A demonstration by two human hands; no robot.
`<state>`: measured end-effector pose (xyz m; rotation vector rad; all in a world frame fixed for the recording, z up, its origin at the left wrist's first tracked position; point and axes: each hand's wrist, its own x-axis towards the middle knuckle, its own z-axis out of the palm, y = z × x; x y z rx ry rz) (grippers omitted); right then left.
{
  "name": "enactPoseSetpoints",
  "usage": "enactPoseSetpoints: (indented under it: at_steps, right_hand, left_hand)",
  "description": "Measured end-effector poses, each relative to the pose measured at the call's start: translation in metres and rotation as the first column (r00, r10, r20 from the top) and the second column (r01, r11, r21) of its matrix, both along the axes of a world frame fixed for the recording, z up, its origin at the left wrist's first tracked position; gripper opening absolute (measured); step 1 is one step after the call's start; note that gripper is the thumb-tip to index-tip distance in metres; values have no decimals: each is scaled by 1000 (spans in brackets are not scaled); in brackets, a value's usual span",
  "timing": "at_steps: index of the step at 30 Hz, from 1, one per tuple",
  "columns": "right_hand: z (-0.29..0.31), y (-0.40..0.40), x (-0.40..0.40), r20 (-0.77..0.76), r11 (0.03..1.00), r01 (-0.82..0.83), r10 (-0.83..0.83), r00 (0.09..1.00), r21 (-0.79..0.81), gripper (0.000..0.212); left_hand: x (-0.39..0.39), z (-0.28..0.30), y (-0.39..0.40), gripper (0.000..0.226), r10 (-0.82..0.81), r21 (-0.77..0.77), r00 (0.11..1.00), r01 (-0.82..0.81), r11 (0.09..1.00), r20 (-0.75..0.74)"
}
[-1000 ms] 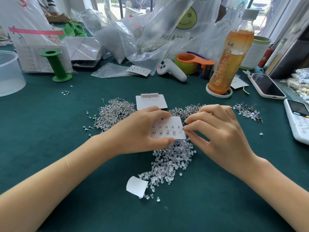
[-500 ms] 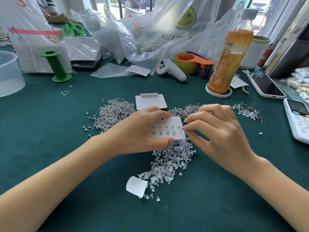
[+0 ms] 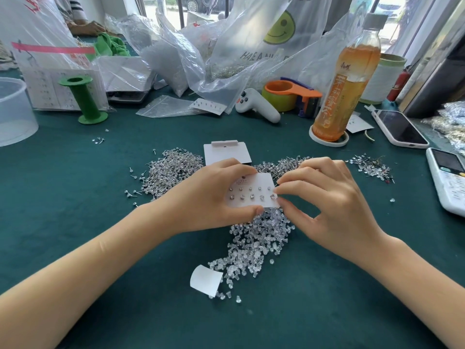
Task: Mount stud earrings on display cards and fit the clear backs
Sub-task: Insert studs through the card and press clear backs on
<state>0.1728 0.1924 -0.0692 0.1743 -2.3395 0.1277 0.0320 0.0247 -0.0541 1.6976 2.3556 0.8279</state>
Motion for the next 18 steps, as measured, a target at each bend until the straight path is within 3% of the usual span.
enactPoseSetpoints:
  at_steps: [3,5,8,11,13,18]
  right_hand:
    - [5,-4,2,48,943,58,-44,998,-328,19]
    - [10,-6,3,141,808,127,-55,988,-576,26]
    - [15,-8,1,282,547,195,79,956,-814,43]
    - [17,-11,-1,348,281,273,263,900,-920,51]
    - [18,-14,-3,375,167,337,335,865,-927,50]
    - [18,-17,-3,377,108,365,394,838,-925,42]
  left_hand:
    - [1,1,0,66,3,21,1000,-3,1000,3]
    - [1,3,0,68,8,42,1000,-8,999,-3]
    - [4,4,-1,69,9,64,1000,-8,998,-13]
    - [6,5,-1,69,-2,77,1000,3,997,-18]
    - [6,5,-1,69,-7,75,1000,9,997,-25]
    - [8,4,-1,67,-30,63,999,32,998,-33]
